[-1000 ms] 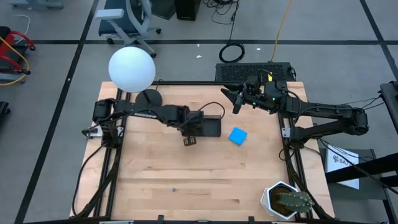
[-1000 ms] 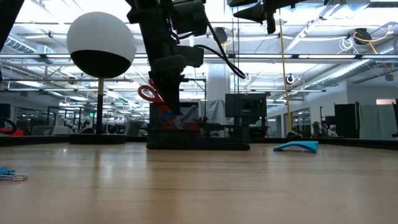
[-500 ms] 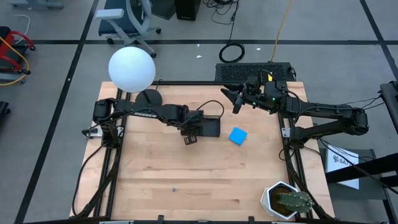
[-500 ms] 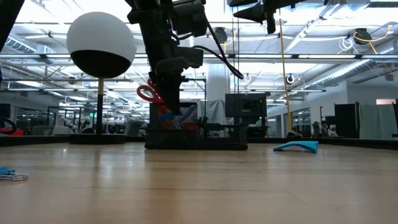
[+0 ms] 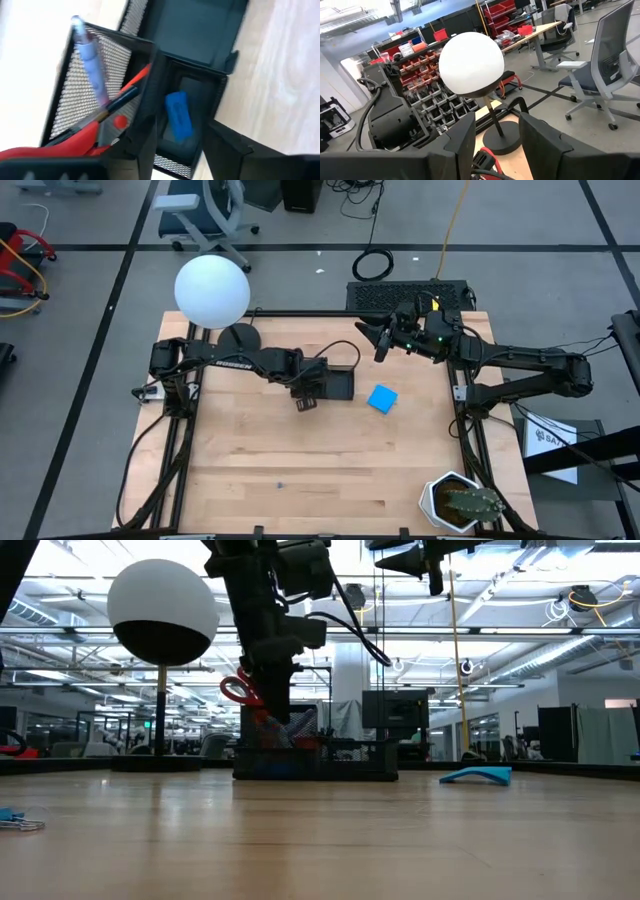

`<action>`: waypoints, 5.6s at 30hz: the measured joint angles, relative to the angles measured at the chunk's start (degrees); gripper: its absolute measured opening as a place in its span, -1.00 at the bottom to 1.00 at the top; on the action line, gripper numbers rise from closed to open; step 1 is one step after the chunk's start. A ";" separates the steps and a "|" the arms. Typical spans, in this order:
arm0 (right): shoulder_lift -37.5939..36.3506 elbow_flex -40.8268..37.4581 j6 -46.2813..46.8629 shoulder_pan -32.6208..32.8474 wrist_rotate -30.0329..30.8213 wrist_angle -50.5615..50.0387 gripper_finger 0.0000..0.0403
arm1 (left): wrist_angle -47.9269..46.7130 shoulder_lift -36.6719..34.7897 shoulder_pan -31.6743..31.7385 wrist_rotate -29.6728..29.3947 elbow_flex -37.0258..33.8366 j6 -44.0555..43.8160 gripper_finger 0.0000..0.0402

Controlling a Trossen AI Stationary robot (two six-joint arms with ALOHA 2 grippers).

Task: Pick and place office supplies into organizer
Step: Put the blue binder clip into the black desk organizer

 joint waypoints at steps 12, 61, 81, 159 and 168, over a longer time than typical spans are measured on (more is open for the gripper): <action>0.04 -0.02 0.02 1.80 -0.12 -0.62 -0.30 | -1.05 -2.53 -2.91 -0.36 0.00 -6.87 -0.12; 0.00 -0.07 6.02 2.01 0.02 -0.67 -0.30 | -6.17 -11.73 -42.53 0.67 0.90 -22.54 -0.12; 0.00 -0.04 7.44 2.36 -0.13 -3.85 -0.30 | -4.89 0.32 -43.09 6.87 0.87 -25.57 -0.12; 0.00 -0.02 7.50 2.38 -5.69 -5.16 -0.30 | 11.82 4.57 -41.42 9.98 -11.26 -27.06 -0.16; 0.00 -0.02 9.08 2.38 -5.70 -5.11 -0.30 | 11.41 4.61 -41.46 9.99 -11.32 -27.21 -0.63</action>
